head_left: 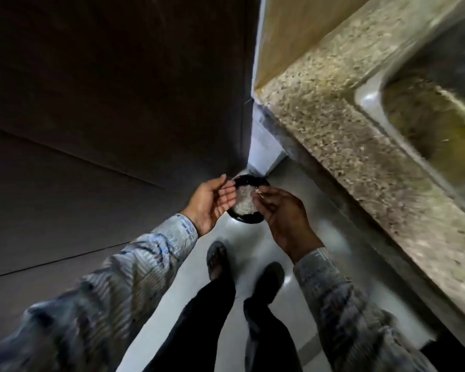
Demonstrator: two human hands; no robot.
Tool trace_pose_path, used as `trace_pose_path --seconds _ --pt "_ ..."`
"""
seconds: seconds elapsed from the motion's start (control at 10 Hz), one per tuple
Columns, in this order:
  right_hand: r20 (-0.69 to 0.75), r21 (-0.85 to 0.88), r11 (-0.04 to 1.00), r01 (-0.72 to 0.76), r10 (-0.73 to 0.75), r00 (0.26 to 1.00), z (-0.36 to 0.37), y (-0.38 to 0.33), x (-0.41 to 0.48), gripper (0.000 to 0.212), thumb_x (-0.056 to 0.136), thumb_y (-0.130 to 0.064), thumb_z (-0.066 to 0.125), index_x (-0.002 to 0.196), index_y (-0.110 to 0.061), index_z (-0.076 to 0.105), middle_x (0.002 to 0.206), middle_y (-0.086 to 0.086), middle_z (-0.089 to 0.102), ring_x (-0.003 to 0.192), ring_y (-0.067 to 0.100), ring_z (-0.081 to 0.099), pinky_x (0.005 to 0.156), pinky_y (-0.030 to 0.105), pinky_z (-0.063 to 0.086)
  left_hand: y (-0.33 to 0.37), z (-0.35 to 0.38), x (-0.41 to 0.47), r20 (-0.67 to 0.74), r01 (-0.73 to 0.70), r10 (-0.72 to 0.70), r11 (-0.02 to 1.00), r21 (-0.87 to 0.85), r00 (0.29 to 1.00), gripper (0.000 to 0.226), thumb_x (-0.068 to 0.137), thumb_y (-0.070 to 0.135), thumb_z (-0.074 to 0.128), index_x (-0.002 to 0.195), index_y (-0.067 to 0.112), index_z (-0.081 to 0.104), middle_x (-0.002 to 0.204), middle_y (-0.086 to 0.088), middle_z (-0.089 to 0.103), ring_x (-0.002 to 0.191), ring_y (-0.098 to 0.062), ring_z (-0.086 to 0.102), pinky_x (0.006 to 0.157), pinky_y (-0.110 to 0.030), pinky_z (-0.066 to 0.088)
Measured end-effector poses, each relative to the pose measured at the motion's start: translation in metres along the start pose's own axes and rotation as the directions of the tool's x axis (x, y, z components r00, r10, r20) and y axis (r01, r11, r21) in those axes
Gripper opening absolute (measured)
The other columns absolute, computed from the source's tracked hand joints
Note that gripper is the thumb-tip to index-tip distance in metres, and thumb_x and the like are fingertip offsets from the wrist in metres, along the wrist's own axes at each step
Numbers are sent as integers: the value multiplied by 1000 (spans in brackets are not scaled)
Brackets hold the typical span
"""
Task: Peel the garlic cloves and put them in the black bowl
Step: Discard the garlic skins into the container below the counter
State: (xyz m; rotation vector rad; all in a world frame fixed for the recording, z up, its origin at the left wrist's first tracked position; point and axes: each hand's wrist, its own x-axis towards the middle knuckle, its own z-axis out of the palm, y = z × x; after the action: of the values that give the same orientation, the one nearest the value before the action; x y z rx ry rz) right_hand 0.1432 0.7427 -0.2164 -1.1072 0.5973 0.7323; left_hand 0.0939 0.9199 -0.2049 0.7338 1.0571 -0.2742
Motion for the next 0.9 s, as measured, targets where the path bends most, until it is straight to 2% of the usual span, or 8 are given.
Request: trace_pose_path --seconds 0.2,0.3,0.4,0.5,0.6,0.7,0.8,0.9 --pt "-77 -350 935 -51 25 997 -36 99 178 33 99 18 40 131 19 50 108 22 62 99 26 68 89 36 59 -68 -60 182 -50 25 -26 1000 -14 998 25 103 34 52 84 21 62 75 5 57 73 -12 51 76 -25 44" --pt "-98 -678 727 -109 58 994 -75 179 296 39 104 8 33 141 18 43 136 32 54 127 45 54 102 50 48 -107 -96 271 -91 8 -9 1000 -12 996 20 101 37 54 102 21 66 94 3 64 85 -13 58 84 -28 48" --pt "-43 -847 522 -103 126 991 -89 211 342 40 103 1 44 142 5 51 145 27 53 134 44 52 99 43 51 -125 -112 309 -107 -4 5 1000 13 994 36 100 40 57 123 15 66 108 3 69 95 -14 64 95 -29 50" --pt "-42 -980 193 -48 32 999 -102 234 374 40 97 -11 56 136 -2 60 137 21 61 127 38 58 105 41 47 -136 -124 332 -61 -20 23 998 63 998 35 99 39 58 126 17 68 112 4 71 98 -14 66 93 -31 54" --pt "-2 -994 107 21 -211 977 -107 237 375 41 91 -18 64 130 -2 66 132 20 65 126 37 59 110 38 43 -138 -127 334 -36 -31 36 993 115 999 28 101 38 58 121 21 68 108 6 72 96 -13 67 86 -31 55" --pt "71 -997 -6 73 -345 936 -105 224 356 34 83 -41 77 99 -11 77 106 14 75 104 31 69 92 37 53 -137 -120 323 -56 -123 149 939 321 987 25 99 30 61 121 20 69 104 6 71 93 -14 66 86 -34 54" --pt "143 -988 -94 119 -305 941 -99 213 337 38 83 -51 71 93 -15 76 99 9 77 98 30 71 85 39 56 -133 -121 313 -12 -224 309 716 661 951 43 89 29 62 131 18 66 121 2 68 108 -19 65 101 -38 51" --pt "223 -968 -126 216 -38 974 -91 192 305 75 82 -36 76 150 -21 48 152 11 52 138 31 50 114 43 41 -118 -118 285 141 -222 339 215 951 930 75 75 33 53 148 19 50 144 -10 54 131 -31 53 113 -41 42"
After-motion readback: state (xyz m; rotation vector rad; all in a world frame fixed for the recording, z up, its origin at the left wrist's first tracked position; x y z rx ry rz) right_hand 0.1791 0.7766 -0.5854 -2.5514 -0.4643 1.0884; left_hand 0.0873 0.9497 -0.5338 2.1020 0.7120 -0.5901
